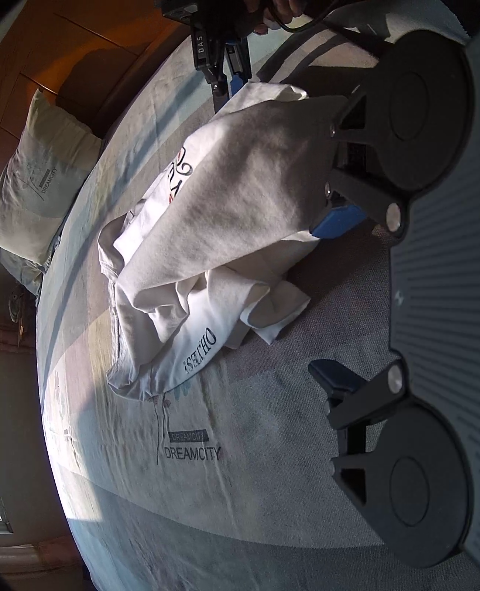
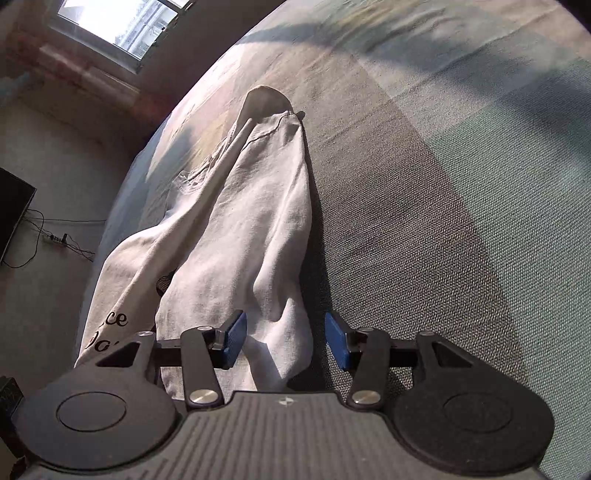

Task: Fold clothes

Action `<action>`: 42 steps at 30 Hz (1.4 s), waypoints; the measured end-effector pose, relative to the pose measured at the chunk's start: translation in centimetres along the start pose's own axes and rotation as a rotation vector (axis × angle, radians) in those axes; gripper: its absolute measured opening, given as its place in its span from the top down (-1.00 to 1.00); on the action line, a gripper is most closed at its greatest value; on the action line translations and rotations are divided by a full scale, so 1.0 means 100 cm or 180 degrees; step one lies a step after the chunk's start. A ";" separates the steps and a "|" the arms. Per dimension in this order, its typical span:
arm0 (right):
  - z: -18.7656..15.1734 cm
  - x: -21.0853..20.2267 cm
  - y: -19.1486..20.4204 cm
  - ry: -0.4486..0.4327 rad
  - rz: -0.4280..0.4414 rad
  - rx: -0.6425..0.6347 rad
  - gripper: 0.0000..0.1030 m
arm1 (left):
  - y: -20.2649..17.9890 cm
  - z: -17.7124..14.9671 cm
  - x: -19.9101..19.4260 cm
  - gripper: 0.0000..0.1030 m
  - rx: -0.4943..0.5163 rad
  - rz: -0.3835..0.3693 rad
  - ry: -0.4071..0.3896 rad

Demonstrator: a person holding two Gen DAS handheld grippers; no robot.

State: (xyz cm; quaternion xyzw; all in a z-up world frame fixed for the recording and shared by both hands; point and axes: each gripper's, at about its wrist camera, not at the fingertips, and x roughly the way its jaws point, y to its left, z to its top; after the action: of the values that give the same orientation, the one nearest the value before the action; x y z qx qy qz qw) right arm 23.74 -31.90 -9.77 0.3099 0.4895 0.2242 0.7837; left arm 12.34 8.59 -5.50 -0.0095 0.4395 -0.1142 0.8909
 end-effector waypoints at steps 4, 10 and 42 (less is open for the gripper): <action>-0.040 -0.025 0.010 -0.0258 -0.0069 -0.0056 -0.14 | -0.016 -0.012 -0.006 -0.43 0.0062 0.0041 -0.0028; -0.090 -0.041 0.071 -0.0531 -0.0167 -0.0636 -0.72 | -0.035 -0.023 -0.016 -0.50 0.0195 0.0044 -0.0111; -0.011 -0.091 0.041 -0.1911 -0.3524 -0.1377 -0.75 | -0.047 -0.027 -0.027 -0.56 0.0048 0.0094 -0.0236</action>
State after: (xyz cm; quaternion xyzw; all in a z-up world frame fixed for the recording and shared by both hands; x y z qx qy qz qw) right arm 18.69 -34.66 -1.47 -0.1025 0.2808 -0.2142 0.9299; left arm 7.66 4.78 -4.47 -0.0005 0.4054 -0.1039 0.9082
